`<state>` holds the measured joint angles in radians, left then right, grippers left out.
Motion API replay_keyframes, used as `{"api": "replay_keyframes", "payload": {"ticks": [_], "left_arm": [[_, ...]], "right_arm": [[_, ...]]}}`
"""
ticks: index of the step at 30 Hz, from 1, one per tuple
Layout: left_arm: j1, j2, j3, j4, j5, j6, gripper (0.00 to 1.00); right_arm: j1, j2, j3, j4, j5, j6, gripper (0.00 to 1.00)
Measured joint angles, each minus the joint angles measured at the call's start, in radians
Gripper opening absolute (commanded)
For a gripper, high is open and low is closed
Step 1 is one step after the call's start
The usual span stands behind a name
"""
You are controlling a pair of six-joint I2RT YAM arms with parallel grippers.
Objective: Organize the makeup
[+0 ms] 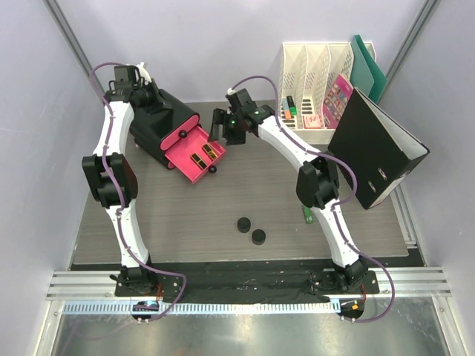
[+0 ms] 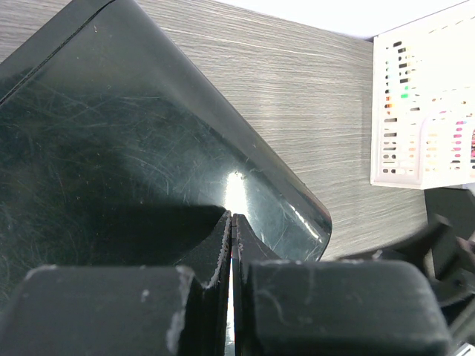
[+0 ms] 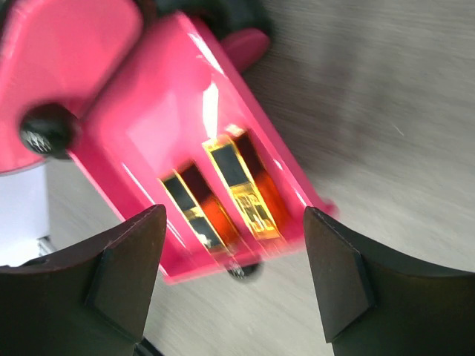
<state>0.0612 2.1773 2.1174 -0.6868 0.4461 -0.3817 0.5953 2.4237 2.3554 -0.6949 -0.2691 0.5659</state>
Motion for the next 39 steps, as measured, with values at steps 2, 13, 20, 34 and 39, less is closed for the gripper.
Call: {"api": "replay_keyframes", "payload": {"ticks": [2, 13, 20, 34, 39], "left_arm": [[0.000, 0.000, 0.000, 0.000, 0.000, 0.000, 0.00], [0.000, 0.012, 0.004, -0.001, 0.005, -0.002, 0.00], [0.000, 0.020, 0.012, -0.001, 0.020, -0.003, 0.00], [0.000, 0.028, 0.015, 0.004, 0.059, -0.003, 0.00], [0.000, 0.028, 0.015, 0.004, 0.060, -0.003, 0.00]], "right_arm": [[-0.011, -0.062, -0.065, -0.052, 0.053, -0.011, 0.80], [-0.145, -0.425, -0.584, -0.415, 0.404, -0.085, 0.80], [-0.130, -0.552, -0.995, -0.518, 0.441, -0.063, 0.80], [-0.174, -0.568, -1.130, -0.441, 0.442, -0.082, 0.69], [-0.253, -0.529, -1.143, -0.390, 0.396, -0.127, 0.33]]}}
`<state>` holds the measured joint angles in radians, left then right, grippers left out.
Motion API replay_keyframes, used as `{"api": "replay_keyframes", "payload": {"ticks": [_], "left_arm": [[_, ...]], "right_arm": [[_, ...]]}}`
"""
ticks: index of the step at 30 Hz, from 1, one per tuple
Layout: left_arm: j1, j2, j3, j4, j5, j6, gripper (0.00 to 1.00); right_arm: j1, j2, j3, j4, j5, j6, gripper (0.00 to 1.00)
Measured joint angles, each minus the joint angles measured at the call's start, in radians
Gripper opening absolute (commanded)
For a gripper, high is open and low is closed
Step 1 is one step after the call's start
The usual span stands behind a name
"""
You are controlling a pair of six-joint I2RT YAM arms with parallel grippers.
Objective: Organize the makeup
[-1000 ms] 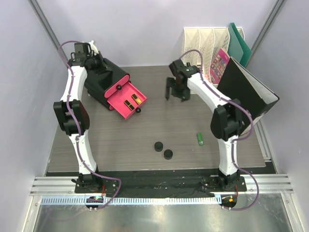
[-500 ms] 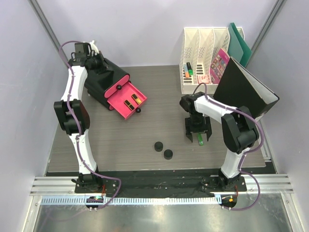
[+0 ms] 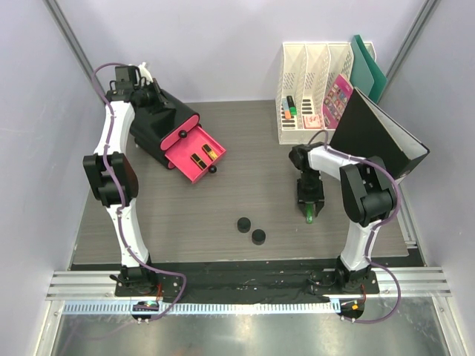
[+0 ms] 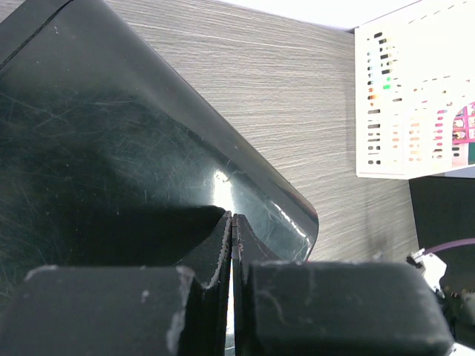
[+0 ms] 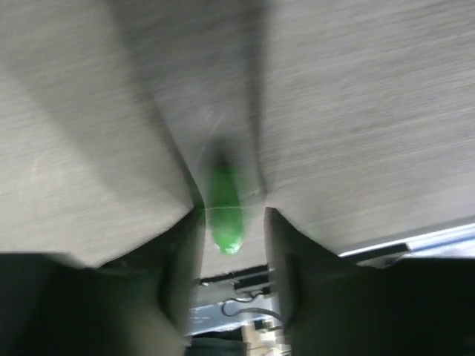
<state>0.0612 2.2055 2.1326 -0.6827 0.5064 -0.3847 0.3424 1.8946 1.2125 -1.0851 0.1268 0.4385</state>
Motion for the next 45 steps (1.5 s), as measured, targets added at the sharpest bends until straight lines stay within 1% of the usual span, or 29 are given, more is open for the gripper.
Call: {"api": "replay_keyframes", "payload": {"ticks": [1, 2, 5, 10, 13, 19, 24, 29, 34, 36, 41, 42, 44, 45], "left_arm": [[0.000, 0.000, 0.000, 0.000, 0.000, 0.000, 0.00], [0.000, -0.001, 0.000, 0.000, 0.000, 0.000, 0.00], [0.000, -0.001, 0.000, 0.000, -0.001, 0.000, 0.00], [0.000, -0.003, 0.000, -0.001, -0.002, 0.000, 0.00], [0.000, -0.005, 0.000, -0.001, -0.002, 0.000, 0.00], [0.000, -0.011, -0.006, 0.001, -0.002, 0.000, 0.00], [0.000, -0.011, -0.006, 0.001, -0.002, 0.000, 0.00], [0.000, -0.011, -0.006, 0.001, -0.001, 0.000, 0.00], [0.000, -0.011, -0.007, 0.001, 0.000, 0.000, 0.00], [0.000, -0.011, -0.007, 0.001, 0.000, 0.000, 0.00], [0.000, -0.011, -0.008, 0.001, 0.000, 0.000, 0.00], [0.000, -0.011, -0.010, 0.002, 0.000, 0.000, 0.00], [0.000, -0.011, -0.014, 0.002, 0.000, 0.000, 0.00], [0.000, -0.011, -0.016, 0.001, 0.000, 0.000, 0.00]], "right_arm": [[-0.018, 0.000, -0.005, 0.006, -0.008, -0.014, 0.27], [-0.033, 0.000, -0.011, 0.015, -0.017, -0.025, 0.16], [-0.061, 0.001, -0.014, 0.013, -0.048, -0.055, 0.01], [-0.051, 0.002, 0.003, 0.014, -0.072, -0.095, 0.01], [-0.021, 0.012, 0.066, 0.018, -0.083, -0.111, 0.01], [0.072, 0.077, 0.358, 0.026, -0.112, -0.145, 0.01], [0.146, 0.177, 0.647, 0.043, -0.194, -0.177, 0.01], [0.196, 0.274, 0.858, 0.127, -0.354, -0.193, 0.01], [0.227, 0.433, 1.129, 0.230, -0.520, -0.164, 0.01], [0.233, 0.483, 1.181, 0.305, -0.582, -0.121, 0.03], [0.246, 0.554, 1.185, 0.472, -0.689, 0.019, 0.06], [0.249, 0.568, 1.185, 0.491, -0.699, 0.039, 0.09], [0.253, 0.592, 1.185, 0.512, -0.714, 0.067, 0.19], [0.257, 0.599, 1.185, 0.517, -0.717, 0.075, 0.33]]}}
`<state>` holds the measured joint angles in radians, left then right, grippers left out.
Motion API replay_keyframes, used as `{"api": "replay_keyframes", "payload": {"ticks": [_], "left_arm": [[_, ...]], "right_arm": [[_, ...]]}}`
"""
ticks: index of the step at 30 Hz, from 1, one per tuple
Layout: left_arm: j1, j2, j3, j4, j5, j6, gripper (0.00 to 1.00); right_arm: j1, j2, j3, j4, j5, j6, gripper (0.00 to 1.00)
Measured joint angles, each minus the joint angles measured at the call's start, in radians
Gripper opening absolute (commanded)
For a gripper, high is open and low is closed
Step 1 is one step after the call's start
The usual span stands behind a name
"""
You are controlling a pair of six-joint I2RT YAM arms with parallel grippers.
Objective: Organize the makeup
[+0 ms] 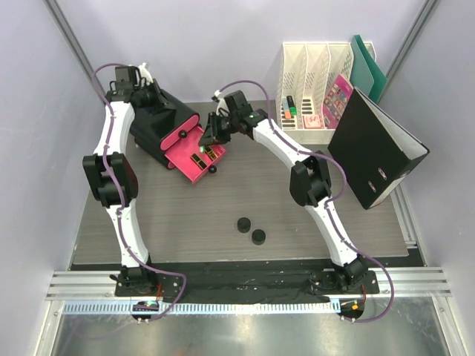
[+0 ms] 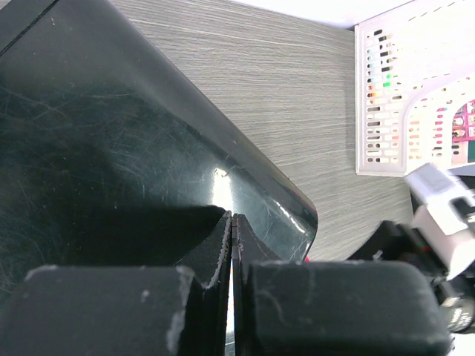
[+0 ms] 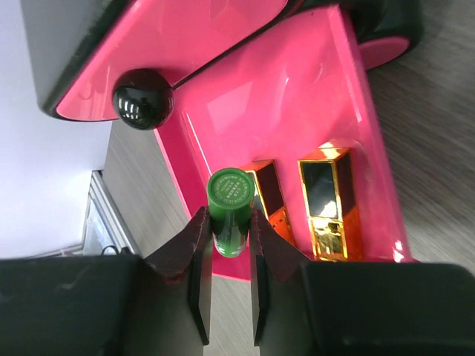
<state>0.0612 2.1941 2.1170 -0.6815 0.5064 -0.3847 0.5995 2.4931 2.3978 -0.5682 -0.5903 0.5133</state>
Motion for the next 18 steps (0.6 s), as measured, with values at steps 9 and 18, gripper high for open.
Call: {"api": "replay_keyframes", "payload": {"ticks": [9, 18], "left_arm": [[0.000, 0.000, 0.000, 0.000, 0.001, 0.000, 0.00], [0.000, -0.002, 0.000, 0.000, 0.001, 0.000, 0.00]], "right_arm": [[0.043, 0.014, -0.013, 0.039, 0.016, 0.039, 0.72], [0.029, -0.056, -0.110, 0.048, 0.088, 0.039, 0.69]]}}
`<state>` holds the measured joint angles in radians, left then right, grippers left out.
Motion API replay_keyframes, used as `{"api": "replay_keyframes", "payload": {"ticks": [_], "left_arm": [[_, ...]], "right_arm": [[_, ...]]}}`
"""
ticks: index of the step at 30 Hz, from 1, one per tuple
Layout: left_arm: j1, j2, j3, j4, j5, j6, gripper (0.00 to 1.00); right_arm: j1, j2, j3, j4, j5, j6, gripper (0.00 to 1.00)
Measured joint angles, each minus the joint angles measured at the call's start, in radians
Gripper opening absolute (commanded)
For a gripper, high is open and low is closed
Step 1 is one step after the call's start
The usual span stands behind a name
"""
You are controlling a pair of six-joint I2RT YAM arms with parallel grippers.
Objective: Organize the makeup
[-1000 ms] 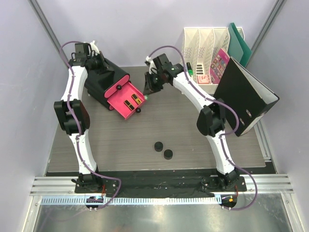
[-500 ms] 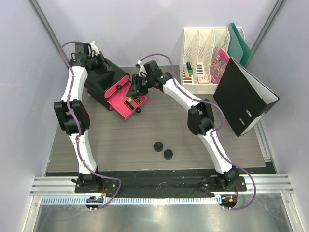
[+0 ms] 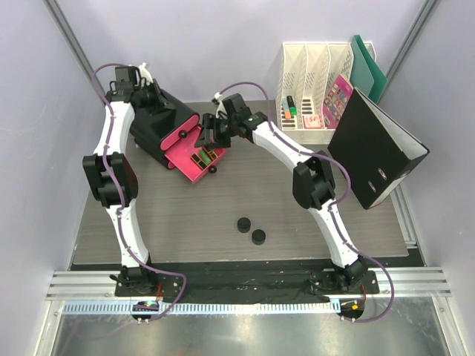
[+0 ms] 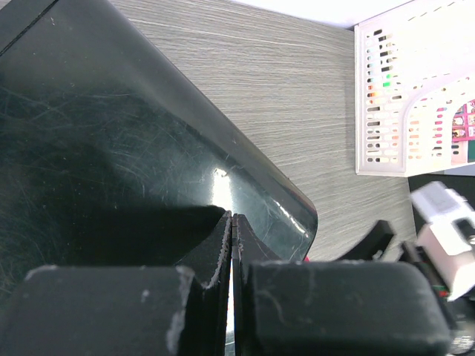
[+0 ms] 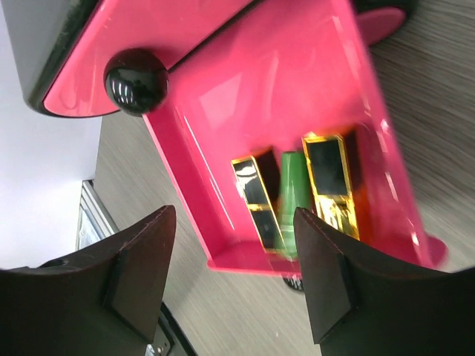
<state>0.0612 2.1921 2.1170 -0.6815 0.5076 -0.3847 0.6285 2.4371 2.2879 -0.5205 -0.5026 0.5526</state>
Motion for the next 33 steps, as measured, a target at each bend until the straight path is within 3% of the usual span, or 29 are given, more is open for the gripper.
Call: {"api": "replay_keyframes", "payload": {"ticks": [5, 8, 9, 11, 22, 33], "left_arm": [[0.000, 0.000, -0.002, 0.000, 0.000, 0.000, 0.00], [0.000, 0.000, -0.002, 0.000, 0.001, 0.000, 0.00], [0.000, 0.000, -0.002, 0.000, 0.001, 0.000, 0.00], [0.000, 0.000, -0.002, 0.000, 0.001, 0.000, 0.00], [0.000, 0.002, -0.002, 0.000, 0.001, 0.000, 0.00], [0.000, 0.006, 0.008, -0.008, 0.002, 0.000, 0.00]], "right_arm": [[-0.036, -0.108, -0.118, 0.002, 0.016, 0.002, 0.61], [-0.057, -0.167, -0.172, 0.003, 0.015, 0.005, 0.40], [-0.064, -0.185, -0.188, 0.003, 0.013, 0.005, 0.23], [-0.079, -0.208, -0.208, 0.000, 0.008, 0.003, 0.02], [-0.114, -0.190, -0.297, -0.183, -0.096, 0.021, 0.01], [-0.113, 0.027, -0.275, -0.278, -0.216, 0.092, 0.01]]}}
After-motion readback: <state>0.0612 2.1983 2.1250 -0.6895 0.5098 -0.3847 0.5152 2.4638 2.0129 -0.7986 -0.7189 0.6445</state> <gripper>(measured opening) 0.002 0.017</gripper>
